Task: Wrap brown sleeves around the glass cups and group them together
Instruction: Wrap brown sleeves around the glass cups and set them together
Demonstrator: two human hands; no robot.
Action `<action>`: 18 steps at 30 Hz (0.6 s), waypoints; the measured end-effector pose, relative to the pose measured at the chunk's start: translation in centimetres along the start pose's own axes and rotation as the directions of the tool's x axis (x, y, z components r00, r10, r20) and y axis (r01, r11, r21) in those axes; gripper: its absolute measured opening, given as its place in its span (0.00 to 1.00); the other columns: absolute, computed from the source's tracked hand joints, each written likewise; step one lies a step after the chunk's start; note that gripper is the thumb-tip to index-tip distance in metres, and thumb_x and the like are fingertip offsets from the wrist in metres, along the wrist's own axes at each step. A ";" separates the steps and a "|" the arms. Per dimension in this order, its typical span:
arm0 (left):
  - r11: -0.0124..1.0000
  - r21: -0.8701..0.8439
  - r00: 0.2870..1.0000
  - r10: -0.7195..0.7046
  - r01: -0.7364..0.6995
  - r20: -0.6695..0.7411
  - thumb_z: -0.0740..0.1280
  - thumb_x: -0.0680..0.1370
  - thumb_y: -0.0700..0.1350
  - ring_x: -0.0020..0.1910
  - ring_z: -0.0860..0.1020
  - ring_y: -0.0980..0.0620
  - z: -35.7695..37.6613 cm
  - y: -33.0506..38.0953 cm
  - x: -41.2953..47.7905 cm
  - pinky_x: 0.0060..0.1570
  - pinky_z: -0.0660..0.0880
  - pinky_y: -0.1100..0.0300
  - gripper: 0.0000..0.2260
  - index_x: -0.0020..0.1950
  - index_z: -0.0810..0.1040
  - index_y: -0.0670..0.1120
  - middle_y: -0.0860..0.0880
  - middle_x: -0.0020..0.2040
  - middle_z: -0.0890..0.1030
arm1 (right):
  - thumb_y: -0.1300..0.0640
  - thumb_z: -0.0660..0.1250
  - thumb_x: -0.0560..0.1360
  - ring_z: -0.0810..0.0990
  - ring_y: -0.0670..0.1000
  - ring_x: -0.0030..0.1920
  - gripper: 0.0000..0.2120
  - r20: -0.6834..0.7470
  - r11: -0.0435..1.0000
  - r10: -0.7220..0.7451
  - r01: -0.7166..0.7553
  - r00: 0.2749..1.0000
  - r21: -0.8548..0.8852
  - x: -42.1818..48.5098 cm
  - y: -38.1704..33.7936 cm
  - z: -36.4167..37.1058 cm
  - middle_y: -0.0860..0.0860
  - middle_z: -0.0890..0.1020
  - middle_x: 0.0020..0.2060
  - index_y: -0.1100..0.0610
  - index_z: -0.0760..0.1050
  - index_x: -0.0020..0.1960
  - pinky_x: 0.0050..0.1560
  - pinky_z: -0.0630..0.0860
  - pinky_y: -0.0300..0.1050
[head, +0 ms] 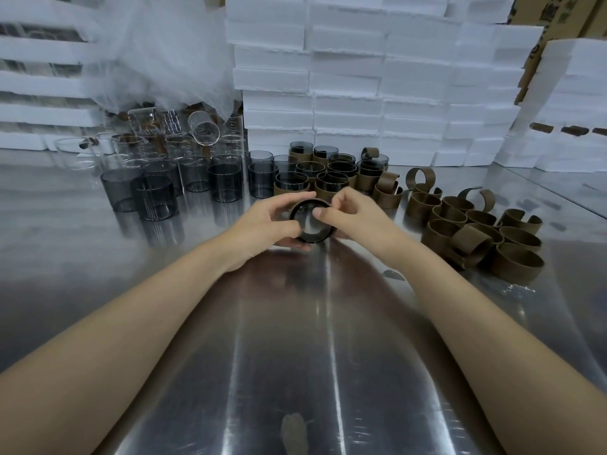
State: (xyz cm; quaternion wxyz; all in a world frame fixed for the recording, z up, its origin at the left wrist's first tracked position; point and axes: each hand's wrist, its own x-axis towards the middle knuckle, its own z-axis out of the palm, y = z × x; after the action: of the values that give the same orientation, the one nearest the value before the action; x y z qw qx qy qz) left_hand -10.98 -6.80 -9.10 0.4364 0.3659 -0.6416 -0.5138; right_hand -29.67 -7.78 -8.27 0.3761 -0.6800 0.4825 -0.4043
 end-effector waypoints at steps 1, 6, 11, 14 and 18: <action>1.000 -0.006 1.000 0.005 -0.005 -0.007 0.62 0.76 0.27 0.52 0.84 0.49 0.1 -0.2 -0.1 0.45 0.81 0.59 0.26 0.71 0.73 0.48 0.50 0.65 0.77 | 0.48 0.73 0.72 0.79 0.47 0.45 0.15 0.023 0.997 0.029 -0.030 0.999 0.072 -0.1 0.3 0.2 0.53 0.79 0.43 0.53 0.67 0.43 0.47 0.80 0.44; 0.999 0.033 1.000 -0.009 0.010 -0.016 0.66 0.79 0.39 0.48 0.84 0.50 0.2 -0.7 0.1 0.50 0.79 0.60 0.18 0.68 0.73 0.50 0.47 0.59 0.81 | 0.51 0.69 0.76 0.83 0.50 0.48 0.12 0.061 0.925 0.097 -0.112 0.993 0.362 0.0 0.7 0.4 0.53 0.83 0.50 0.54 0.72 0.56 0.49 0.80 0.44; 0.997 0.072 0.999 -0.030 0.032 -0.024 0.66 0.74 0.56 0.42 0.81 0.53 -0.1 -0.7 0.3 0.50 0.74 0.57 0.14 0.58 0.79 0.53 0.50 0.50 0.82 | 0.46 0.66 0.77 0.83 0.50 0.50 0.15 0.101 0.915 0.067 -0.101 0.993 0.390 0.1 0.4 0.8 0.50 0.84 0.49 0.53 0.76 0.60 0.58 0.78 0.50; 1.000 0.000 0.999 -0.006 0.006 -0.032 0.66 0.74 0.56 0.37 0.76 0.54 0.0 -0.7 0.3 0.44 0.73 0.61 0.11 0.52 0.81 0.53 0.51 0.46 0.80 | 0.43 0.66 0.74 0.82 0.51 0.49 0.20 0.108 0.895 0.061 -0.102 0.992 0.434 0.0 0.0 1.3 0.52 0.84 0.49 0.54 0.76 0.59 0.60 0.75 0.51; 0.996 -0.091 1.000 0.017 -0.015 0.017 0.65 0.75 0.57 0.35 0.71 0.56 0.1 -0.6 0.2 0.40 0.72 0.65 0.09 0.45 0.84 0.56 0.55 0.41 0.79 | 0.38 0.65 0.69 0.82 0.52 0.53 0.33 0.107 0.859 0.050 -0.097 0.993 0.503 -0.2 -0.2 1.6 0.57 0.82 0.55 0.60 0.74 0.66 0.62 0.76 0.51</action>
State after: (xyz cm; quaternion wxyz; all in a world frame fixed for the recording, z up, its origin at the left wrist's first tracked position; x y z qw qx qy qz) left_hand -11.17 -7.04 -9.71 0.4510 0.3358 -0.6243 -0.5423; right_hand -28.17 -7.38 -8.72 0.5781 -0.5559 0.3674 -0.4710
